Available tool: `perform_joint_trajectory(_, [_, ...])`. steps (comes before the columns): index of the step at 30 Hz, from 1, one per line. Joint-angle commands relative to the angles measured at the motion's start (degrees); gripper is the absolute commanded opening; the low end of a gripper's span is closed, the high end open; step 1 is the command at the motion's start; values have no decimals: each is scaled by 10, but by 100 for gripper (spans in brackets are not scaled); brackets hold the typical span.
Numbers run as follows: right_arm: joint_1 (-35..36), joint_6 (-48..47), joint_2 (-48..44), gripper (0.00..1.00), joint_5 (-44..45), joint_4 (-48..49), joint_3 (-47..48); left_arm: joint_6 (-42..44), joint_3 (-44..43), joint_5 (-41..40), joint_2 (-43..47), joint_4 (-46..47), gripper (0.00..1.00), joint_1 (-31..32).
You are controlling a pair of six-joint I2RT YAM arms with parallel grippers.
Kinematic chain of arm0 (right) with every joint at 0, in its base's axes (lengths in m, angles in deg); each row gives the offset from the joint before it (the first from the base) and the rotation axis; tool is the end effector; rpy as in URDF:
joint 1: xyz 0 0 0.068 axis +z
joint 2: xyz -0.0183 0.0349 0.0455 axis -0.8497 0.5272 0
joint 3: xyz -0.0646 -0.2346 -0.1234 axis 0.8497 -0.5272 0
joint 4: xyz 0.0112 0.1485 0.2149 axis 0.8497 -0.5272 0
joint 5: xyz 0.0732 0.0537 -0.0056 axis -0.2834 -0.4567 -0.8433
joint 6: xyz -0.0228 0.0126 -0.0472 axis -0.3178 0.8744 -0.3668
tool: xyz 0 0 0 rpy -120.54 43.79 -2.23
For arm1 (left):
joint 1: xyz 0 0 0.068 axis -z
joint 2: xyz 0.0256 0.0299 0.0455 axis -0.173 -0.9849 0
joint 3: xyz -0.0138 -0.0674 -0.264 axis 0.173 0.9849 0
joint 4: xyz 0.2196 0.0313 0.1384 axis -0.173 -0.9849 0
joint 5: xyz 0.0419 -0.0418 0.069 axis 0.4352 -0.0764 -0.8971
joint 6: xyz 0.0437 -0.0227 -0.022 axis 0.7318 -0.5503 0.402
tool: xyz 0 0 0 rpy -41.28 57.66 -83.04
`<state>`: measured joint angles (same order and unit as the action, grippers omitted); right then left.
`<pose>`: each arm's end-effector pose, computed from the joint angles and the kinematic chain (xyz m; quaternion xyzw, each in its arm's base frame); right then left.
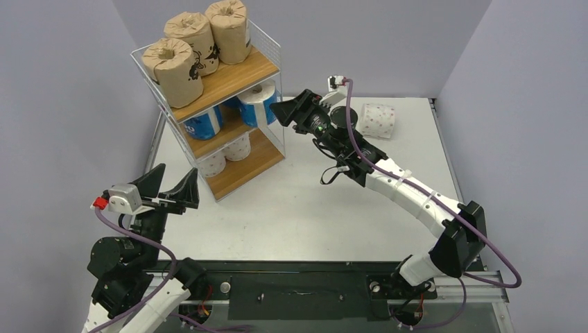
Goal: Place and organize the paper towels onto the shelf
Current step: Adjust the paper towel on the shelf.
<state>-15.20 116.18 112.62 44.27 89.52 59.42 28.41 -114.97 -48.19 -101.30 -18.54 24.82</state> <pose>0.2595 0.2443 0.4067 0.0202 0.6829 0.5374 0.4944 0.0353 -0.0071 0.3902 -0.0258 0.5766 -0.1721 0.7982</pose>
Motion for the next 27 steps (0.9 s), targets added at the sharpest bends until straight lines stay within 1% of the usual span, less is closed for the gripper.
perform_joint_trajectory(1, [-5, -29, 19, 67, 17, -8, 21, -9, -1, 7, -11, 27, 83, -2])
perform_joint_trajectory(10, [-9, -15, 93, 66, 25, 1, 58, -10, 4, 2, -6, 23, 83, -2])
perform_joint_trajectory(14, [-5, -5, 119, 65, 12, 4, 82, -11, 6, 2, -5, 22, 83, -2])
perform_joint_trajectory(22, [27, -3, 132, 63, 4, 4, 98, -16, 11, 3, -4, 23, 83, -2])
perform_joint_trajectory(27, [45, -12, 149, 61, -4, -14, 122, -19, 12, 7, -3, 24, 83, -2])
